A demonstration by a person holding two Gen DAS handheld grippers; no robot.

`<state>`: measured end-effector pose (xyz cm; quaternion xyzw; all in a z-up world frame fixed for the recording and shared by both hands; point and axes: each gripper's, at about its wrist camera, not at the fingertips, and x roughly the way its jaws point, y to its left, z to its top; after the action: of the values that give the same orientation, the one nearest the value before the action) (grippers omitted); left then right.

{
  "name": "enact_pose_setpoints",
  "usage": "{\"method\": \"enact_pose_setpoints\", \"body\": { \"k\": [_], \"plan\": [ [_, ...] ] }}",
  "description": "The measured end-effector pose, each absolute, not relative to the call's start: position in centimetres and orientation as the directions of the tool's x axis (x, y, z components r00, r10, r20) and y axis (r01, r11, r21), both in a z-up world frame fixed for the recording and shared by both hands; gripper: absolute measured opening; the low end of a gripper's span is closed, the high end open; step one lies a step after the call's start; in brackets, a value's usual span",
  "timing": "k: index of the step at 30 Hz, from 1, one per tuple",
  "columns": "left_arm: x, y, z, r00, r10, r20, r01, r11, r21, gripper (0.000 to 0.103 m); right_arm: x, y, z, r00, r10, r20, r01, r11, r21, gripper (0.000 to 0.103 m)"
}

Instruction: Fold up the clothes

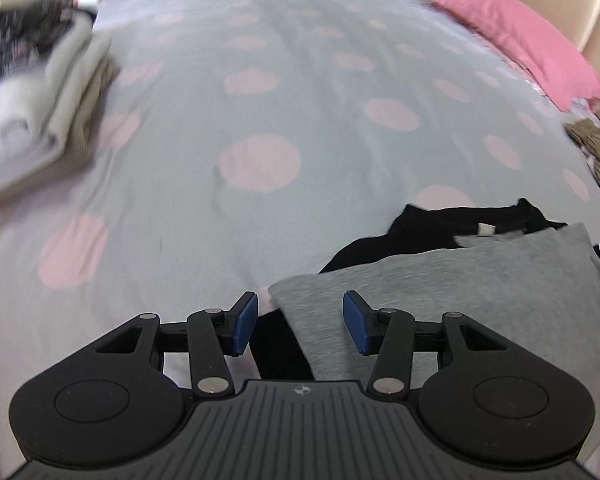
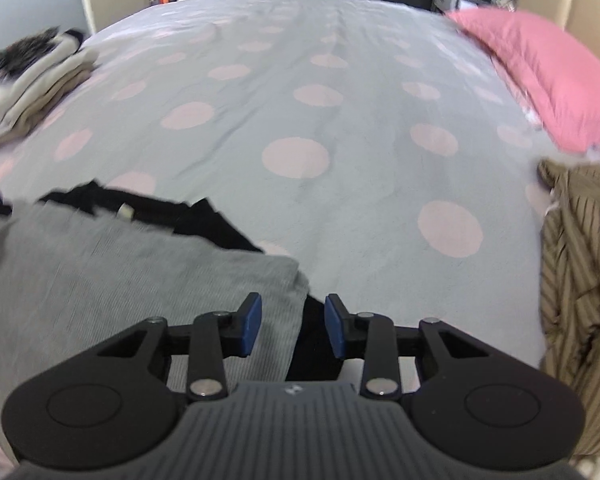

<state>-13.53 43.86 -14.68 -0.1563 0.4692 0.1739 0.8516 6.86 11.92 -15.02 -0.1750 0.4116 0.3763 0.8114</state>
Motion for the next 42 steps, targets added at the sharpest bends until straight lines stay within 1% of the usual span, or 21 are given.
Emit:
{"method": "enact_pose_setpoints", "body": {
  "k": [2, 4, 6, 7, 8, 9, 11, 12, 20, 29, 32, 36, 42],
  "plan": [
    [-13.4, 44.4, -15.3, 0.495, 0.129, -0.859, -0.454, 0.882, -0.129, 0.045, 8.0, 12.1, -15.4, 0.354, 0.480, -0.803, -0.737, 0.672, 0.077, 0.038],
    [-13.3, 44.6, -15.8, 0.494, 0.109, -0.863, -0.460, 0.875, -0.152, 0.041, 8.9, 12.4, -15.8, 0.332, 0.493, -0.804, -0.728, 0.676, 0.114, 0.038],
    [-13.3, 44.7, -16.1, 0.495, 0.102, -0.863, -0.466, 0.869, -0.165, 0.041, 9.5, 12.9, -16.2, 0.316, 0.499, -0.807, -0.722, 0.678, 0.137, 0.036],
    [-13.4, 44.7, -16.2, 0.499, 0.101, -0.861, -0.468, 0.867, -0.169, 0.040, 9.7, 13.1, -16.4, 0.307, 0.499, -0.810, -0.720, 0.678, 0.145, 0.033],
    [-13.5, 44.7, -16.1, 0.507, 0.102, -0.856, -0.466, 0.868, -0.172, 0.031, 9.8, 13.3, -16.6, 0.296, 0.504, -0.811, -0.720, 0.676, 0.157, 0.022],
    [-13.5, 44.7, -16.0, 0.515, 0.104, -0.851, -0.464, 0.868, -0.175, 0.027, 9.8, 13.4, -16.6, 0.288, 0.509, -0.811, -0.719, 0.674, 0.167, 0.013],
    [-13.6, 44.5, -15.6, 0.531, 0.110, -0.840, -0.457, 0.872, -0.174, 0.015, 9.5, 13.6, -16.6, 0.291, 0.516, -0.806, -0.724, 0.670, 0.167, 0.008],
    [-13.5, 44.3, -15.3, 0.538, 0.118, -0.834, -0.450, 0.877, -0.166, 0.014, 9.2, 13.7, -16.3, 0.298, 0.520, -0.800, -0.732, 0.662, 0.158, 0.006],
    [-14.0, 42.7, -12.6, 0.594, 0.171, -0.786, -0.427, 0.895, -0.127, 0.011, 7.0, 13.2, -13.6, 0.391, 0.529, -0.753, -0.761, 0.646, 0.058, 0.005],
    [-14.0, 42.4, -9.4, 0.675, 0.208, -0.708, -0.409, 0.904, -0.124, 0.010, 6.8, 11.6, -11.0, 0.465, 0.536, -0.705, -0.720, 0.692, 0.051, 0.005],
    [-13.1, 42.7, -9.7, 0.679, 0.217, -0.702, -0.407, 0.906, -0.113, 0.010, 7.8, 11.7, -11.2, 0.473, 0.538, -0.698, -0.702, 0.709, 0.070, 0.004],
    [-12.2, 43.0, -11.7, 0.649, 0.220, -0.728, -0.413, 0.906, -0.093, 0.010, 9.3, 12.4, -12.9, 0.439, 0.551, -0.709, -0.691, 0.712, 0.126, 0.004],
    [-12.0, 43.3, -13.7, 0.631, 0.230, -0.741, -0.425, 0.901, -0.083, 0.011, 10.2, 13.1, -15.6, 0.425, 0.535, -0.730, -0.677, 0.723, 0.136, 0.005]
  ]
}}
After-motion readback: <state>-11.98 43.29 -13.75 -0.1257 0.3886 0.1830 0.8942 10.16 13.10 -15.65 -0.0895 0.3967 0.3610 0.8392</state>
